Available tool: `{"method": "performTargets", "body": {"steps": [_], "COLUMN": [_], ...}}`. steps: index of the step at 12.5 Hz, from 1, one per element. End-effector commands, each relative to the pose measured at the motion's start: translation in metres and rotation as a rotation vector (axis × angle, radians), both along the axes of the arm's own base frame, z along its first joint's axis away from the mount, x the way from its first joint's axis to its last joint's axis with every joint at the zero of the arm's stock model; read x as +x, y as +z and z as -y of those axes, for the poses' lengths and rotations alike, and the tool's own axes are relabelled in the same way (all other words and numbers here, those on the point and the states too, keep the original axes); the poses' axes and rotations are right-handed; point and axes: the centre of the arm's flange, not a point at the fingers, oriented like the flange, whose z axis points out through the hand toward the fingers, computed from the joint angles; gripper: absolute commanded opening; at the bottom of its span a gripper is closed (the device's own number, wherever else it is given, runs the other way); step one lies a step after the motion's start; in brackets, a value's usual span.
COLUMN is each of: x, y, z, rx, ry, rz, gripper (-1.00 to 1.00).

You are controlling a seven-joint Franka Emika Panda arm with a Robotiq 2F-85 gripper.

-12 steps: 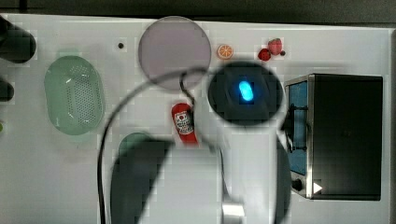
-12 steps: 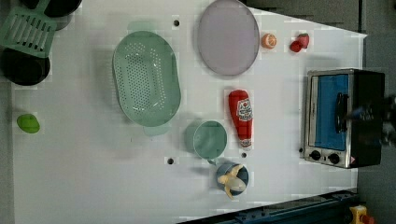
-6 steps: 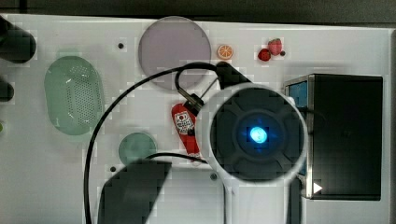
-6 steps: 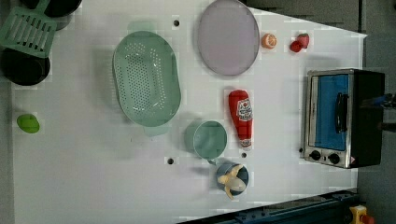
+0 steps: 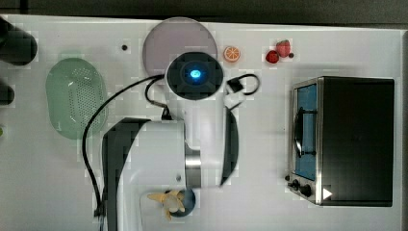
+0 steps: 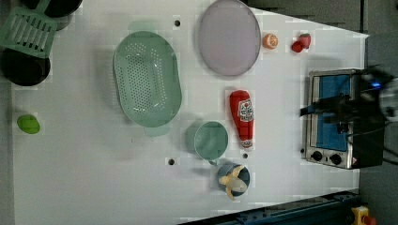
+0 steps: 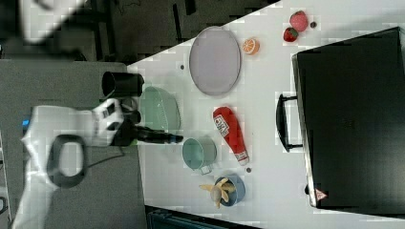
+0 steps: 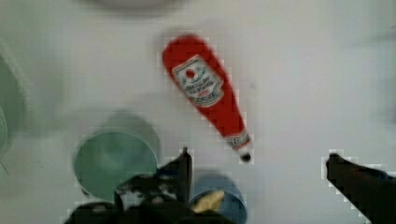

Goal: Pick ketchup from table and place on plate.

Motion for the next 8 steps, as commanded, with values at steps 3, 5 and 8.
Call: {"method": "performTargets", "body": {"steps": [3,5,8], "x": [0.003,0.004,-0.001], "y": [-0.067,-0.100,-0.147], "z": [0.006,0.006,0.002], "rx": [0.075,0.077,0.078], "ry": [0.277,0.280,0.302], "rz": [0.007,0.033,0.095], "gripper": [1.00,1.00,1.00]}}
